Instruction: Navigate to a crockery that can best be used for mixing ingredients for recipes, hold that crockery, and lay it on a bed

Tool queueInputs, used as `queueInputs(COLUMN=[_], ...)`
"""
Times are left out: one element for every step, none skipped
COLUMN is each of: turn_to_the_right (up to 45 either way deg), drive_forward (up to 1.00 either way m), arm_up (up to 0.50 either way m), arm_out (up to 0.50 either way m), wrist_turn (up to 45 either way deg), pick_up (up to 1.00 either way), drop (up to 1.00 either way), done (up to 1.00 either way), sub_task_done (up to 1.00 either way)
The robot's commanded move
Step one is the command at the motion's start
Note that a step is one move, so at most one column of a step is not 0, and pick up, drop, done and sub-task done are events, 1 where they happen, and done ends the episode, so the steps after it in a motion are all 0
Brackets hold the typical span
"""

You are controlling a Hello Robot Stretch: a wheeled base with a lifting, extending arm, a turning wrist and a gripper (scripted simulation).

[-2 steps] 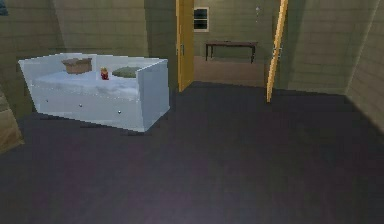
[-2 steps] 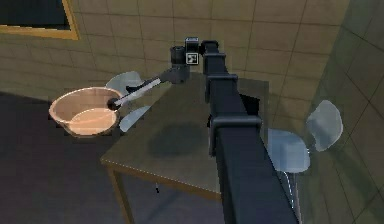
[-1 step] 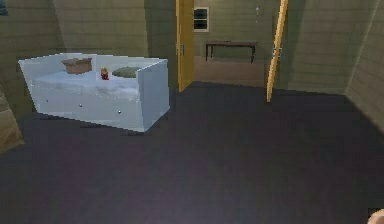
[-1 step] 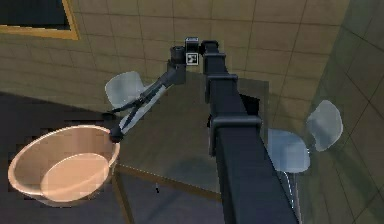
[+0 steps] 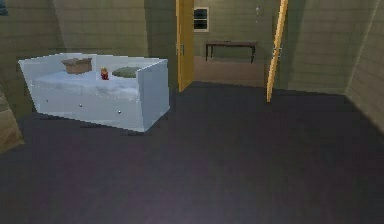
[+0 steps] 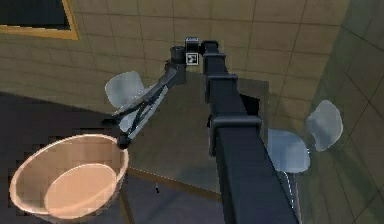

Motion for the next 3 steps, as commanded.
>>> queueInputs(turn_to_the_right=[0.0,-45.0,-6.0], drive_forward=[0.00,0.00,0.00], arm_up=[0.00,0.00,0.00], arm_out=[-0.42,0.00,0.00], wrist_turn=[0.0,0.0,0.0], pick_up=[0.00,0.00,0.00], drop=[0.00,0.00,0.00], done=[0.00,0.00,0.00], sub_task_done=[0.00,0.00,0.00])
